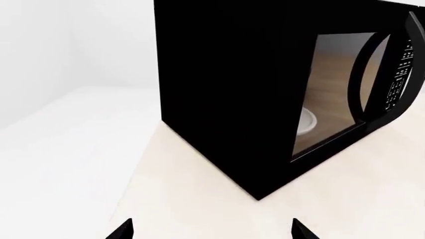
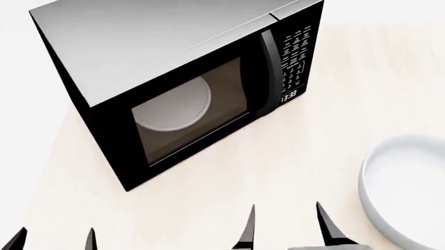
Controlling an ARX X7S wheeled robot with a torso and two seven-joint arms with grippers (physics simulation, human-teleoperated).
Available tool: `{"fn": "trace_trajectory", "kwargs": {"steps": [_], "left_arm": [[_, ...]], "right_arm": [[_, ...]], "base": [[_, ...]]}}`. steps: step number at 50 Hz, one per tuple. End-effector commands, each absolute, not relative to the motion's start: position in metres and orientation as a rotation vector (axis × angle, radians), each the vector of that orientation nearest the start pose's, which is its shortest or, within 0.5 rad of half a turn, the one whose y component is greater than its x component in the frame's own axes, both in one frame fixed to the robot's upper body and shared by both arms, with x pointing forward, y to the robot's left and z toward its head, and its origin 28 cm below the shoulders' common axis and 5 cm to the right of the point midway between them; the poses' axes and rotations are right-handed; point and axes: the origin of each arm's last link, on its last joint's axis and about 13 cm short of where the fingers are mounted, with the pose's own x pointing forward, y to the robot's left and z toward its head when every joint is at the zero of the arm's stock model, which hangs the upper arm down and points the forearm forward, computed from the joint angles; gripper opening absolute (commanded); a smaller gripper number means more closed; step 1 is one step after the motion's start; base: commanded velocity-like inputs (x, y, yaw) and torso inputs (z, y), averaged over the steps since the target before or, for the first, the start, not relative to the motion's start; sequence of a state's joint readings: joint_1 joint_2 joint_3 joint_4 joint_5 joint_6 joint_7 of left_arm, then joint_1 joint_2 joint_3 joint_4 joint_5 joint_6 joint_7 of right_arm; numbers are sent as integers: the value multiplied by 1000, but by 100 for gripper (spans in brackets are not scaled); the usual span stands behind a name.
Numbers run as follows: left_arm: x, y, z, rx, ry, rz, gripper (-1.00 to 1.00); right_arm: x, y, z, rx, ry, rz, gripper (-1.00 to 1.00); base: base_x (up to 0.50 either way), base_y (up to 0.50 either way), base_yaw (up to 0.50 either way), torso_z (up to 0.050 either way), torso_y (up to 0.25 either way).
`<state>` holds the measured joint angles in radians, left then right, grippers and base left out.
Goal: Open the microwave.
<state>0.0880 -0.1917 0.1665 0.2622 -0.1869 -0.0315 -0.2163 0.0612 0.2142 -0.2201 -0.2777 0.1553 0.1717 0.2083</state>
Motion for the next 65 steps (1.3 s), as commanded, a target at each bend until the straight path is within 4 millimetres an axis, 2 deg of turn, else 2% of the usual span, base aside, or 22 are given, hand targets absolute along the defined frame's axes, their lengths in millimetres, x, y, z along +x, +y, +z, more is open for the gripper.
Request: {"fn": "trace_trajectory", "kwargs": {"steps": [1,7,8,13,14,15,45,65], "left_arm": [[188,208,48,-41,-104,5,100],[189,207,47,-41,-99,2,100],[188,208,47,-41,-99,3,100],[188,207,46,-42,-98,1,100],[188,209,49,-49,-107,6,100],[188,209,49,-49,-107,6,100],[186,209,50,-50,-108,4,100],[186,209,50,-51,-106,2,100]], "right_arm": [[249,-102,93,-124,-113,48,100],[266,-108,105,-139,-94,70,100],[277,-109,118,-181,-83,66,100],[288,-110,127,-202,-73,70,100],[317,-105,138,-226,-5,128,100],[339,-111,158,-236,-22,91,100],[361,-106,168,-252,3,85,100],[388,-103,170,-258,33,84,100]], "base": [[0,0,0,0,0],[0,0,0,0,0],[0,0,0,0,0],[0,0,0,0,0],[0,0,0,0,0],[0,0,0,0,0],[0,0,0,0,0],[0,0,0,0,0]]}}
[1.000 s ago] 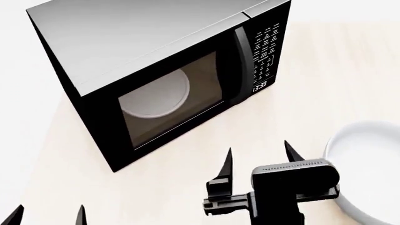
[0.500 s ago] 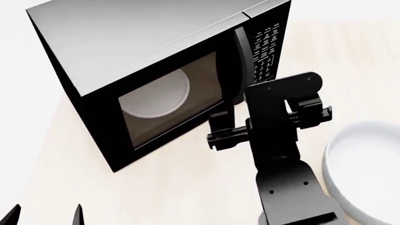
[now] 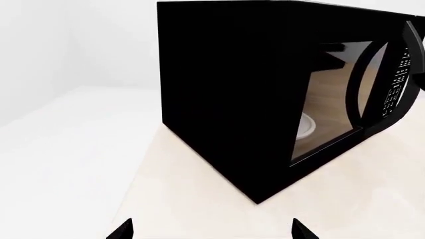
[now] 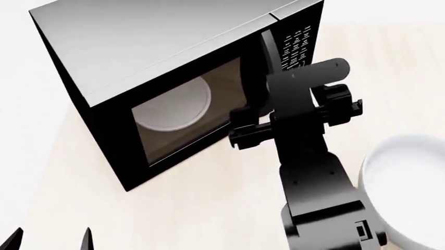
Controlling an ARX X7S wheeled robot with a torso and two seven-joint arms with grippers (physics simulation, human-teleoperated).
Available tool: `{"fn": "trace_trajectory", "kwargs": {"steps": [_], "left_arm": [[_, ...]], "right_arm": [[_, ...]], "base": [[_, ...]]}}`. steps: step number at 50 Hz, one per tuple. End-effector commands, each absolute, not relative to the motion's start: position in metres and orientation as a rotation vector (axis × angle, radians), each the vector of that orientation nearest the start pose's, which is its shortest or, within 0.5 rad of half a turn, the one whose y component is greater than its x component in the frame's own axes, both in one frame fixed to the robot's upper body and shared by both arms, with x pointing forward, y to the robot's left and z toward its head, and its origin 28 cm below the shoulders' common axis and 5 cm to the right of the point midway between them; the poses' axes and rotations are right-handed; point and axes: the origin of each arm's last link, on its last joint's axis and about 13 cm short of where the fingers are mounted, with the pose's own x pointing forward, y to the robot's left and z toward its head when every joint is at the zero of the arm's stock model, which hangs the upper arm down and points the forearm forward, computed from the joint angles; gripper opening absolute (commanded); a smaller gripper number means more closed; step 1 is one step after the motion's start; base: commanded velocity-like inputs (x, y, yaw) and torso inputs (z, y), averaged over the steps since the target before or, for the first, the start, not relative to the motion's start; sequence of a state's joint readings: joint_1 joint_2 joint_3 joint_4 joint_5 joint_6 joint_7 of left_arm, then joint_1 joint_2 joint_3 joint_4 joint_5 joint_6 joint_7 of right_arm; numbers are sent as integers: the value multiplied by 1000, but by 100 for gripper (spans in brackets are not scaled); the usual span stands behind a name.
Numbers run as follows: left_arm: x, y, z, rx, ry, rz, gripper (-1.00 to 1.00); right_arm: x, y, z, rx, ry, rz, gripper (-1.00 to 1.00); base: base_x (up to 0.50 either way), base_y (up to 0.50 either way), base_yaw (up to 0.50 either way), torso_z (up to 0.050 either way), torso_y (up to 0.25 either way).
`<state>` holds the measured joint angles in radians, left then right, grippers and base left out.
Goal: Open the microwave.
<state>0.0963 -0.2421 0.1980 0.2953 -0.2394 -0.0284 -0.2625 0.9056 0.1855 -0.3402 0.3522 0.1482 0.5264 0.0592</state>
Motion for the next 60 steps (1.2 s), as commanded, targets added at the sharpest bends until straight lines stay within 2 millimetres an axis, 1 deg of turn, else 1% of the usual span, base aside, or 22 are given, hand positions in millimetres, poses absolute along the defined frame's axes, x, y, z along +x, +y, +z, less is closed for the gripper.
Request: {"fn": "trace_trajectory", "kwargs": {"steps": [1,9,24,42,47,48,60], "left_arm": [[186,209,50,-52,-106,1,100],[186,210,50,-54,-103,4,100],[186,211,51,-57,-107,8,100],[185,211,52,-60,-111,10,100],[186,211,52,-61,-112,12,100],[186,211,52,-60,-112,13,100],[186,211,52,-61,-111,10,100]], "right_arm": [[390,-103,170,-260,36,85,100],[402,-101,171,-265,52,79,100],[413,-99,164,-260,63,91,100],[419,-101,150,-260,92,80,100],[420,-102,149,-261,88,72,100],[419,-102,149,-263,88,75,-100],[410,-103,148,-255,65,83,-100]], "base": [[0,0,0,0,0],[0,0,0,0,0],[0,0,0,0,0],[0,0,0,0,0],[0,0,0,0,0],[0,0,0,0,0],[0,0,0,0,0]]}}
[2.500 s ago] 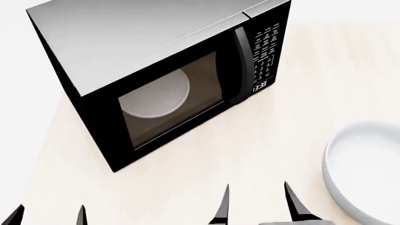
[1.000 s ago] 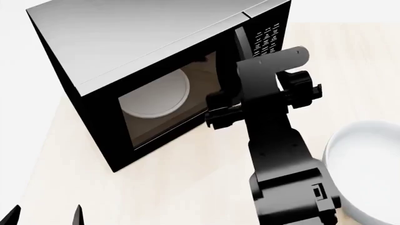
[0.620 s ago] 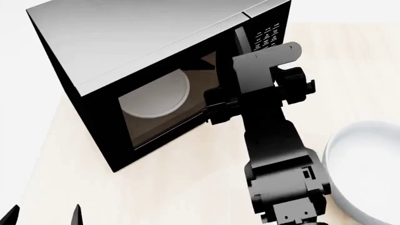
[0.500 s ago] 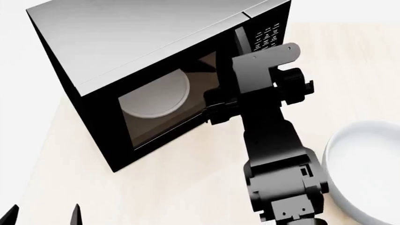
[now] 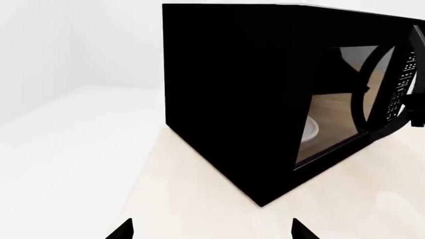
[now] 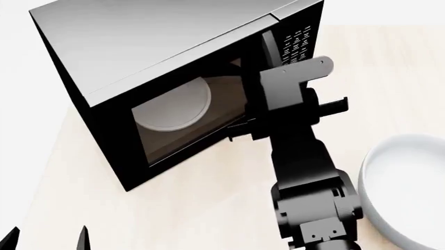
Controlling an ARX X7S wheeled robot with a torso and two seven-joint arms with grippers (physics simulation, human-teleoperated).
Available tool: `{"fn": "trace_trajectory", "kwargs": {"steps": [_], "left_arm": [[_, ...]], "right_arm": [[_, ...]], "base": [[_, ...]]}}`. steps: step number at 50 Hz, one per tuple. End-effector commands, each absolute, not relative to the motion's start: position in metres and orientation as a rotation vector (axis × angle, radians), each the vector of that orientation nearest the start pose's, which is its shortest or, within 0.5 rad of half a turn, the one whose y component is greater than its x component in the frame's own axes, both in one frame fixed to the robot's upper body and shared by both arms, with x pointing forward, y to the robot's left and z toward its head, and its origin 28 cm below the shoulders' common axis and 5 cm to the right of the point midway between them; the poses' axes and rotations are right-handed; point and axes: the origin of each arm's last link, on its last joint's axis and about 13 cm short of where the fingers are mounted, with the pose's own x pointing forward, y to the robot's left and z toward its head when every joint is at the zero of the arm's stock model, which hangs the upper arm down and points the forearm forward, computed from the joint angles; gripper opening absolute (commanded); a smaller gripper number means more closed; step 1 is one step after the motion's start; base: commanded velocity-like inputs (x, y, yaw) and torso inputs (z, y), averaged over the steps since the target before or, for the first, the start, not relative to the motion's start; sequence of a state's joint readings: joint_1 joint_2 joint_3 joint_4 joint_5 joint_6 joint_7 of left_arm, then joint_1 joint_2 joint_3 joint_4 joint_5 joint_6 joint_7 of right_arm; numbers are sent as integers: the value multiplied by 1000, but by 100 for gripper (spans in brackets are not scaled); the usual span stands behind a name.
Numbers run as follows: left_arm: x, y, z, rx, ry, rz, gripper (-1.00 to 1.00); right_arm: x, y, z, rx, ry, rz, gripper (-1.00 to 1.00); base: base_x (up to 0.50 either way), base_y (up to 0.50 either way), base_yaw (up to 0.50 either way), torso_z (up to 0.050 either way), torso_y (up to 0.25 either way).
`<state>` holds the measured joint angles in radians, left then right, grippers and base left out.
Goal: Open the microwave.
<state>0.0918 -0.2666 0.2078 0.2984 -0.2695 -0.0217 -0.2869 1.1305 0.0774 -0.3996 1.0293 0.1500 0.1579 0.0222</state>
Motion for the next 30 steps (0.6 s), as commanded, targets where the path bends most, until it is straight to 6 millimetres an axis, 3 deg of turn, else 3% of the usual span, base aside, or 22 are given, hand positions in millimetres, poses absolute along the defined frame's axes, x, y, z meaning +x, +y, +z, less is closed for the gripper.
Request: {"fn": "trace_trajectory", "kwargs": {"steps": [1,30], "left_arm": [[186,211,52,-61,-111,11,100],[185,210,52,-56,-116,9,100]], "right_arm": [[408,-104,148,-248,60,86,-100],[365,-105,134,-267,35,120,-100]], "base": [[0,0,0,0,0],[0,0,0,0,0]]}}
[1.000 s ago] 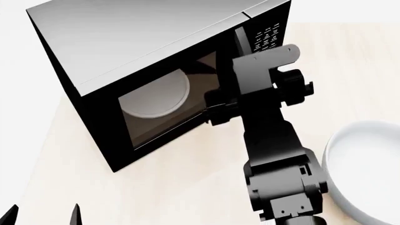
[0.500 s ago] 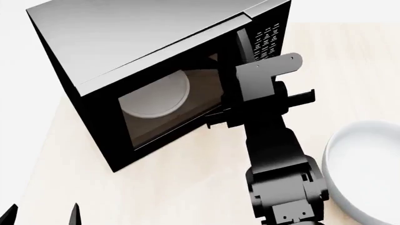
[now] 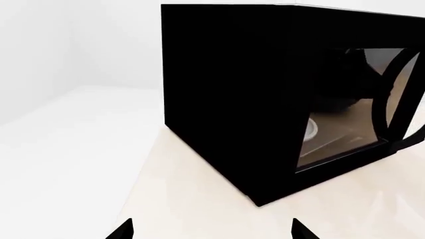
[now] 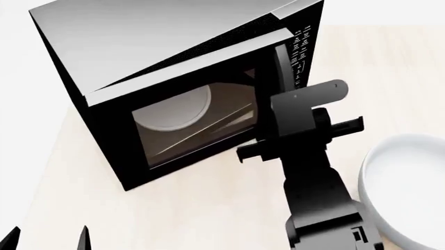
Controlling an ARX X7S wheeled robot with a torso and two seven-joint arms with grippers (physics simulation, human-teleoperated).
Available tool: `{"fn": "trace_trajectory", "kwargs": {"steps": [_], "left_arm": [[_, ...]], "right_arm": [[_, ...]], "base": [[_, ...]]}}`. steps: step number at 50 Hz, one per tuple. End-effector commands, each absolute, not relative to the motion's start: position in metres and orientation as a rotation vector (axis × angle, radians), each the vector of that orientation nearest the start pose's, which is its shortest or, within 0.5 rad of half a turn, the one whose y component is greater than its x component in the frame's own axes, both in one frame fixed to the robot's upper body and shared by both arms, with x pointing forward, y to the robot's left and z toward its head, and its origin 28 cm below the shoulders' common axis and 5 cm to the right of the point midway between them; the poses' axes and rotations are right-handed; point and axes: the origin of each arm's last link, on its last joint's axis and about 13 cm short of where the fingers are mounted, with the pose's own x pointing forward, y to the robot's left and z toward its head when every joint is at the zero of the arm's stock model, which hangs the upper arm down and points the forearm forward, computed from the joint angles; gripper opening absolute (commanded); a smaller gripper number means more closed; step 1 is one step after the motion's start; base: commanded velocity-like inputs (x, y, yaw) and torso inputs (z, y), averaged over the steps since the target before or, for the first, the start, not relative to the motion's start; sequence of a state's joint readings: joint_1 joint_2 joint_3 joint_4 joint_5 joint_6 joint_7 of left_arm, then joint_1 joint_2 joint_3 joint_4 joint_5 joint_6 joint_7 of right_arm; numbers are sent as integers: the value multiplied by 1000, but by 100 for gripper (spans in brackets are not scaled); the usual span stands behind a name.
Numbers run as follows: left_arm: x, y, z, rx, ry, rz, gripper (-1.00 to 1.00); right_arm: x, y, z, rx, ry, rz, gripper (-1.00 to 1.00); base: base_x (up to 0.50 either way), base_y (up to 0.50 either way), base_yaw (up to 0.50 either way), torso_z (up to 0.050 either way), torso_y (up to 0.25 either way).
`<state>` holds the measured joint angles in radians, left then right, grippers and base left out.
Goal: Open the microwave.
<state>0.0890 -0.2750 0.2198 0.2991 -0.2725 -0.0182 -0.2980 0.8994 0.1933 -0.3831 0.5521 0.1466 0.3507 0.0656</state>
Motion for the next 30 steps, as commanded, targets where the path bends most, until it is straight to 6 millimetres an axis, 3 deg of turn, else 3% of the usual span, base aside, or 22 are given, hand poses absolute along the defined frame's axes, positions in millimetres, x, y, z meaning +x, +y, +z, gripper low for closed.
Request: {"fn": "trace_trajectory", "kwargs": {"steps": [1,30], "left_arm": [[185,210,52,-56,-116,9,100],[184,211,53,-52,-120,13,100]], "right_arm": [[362,-104,134,-266,33,123,-100],[308,-89,136,-246,-31,184,-100]], "base": [[0,0,3,0,0],[0,0,0,0,2]]}}
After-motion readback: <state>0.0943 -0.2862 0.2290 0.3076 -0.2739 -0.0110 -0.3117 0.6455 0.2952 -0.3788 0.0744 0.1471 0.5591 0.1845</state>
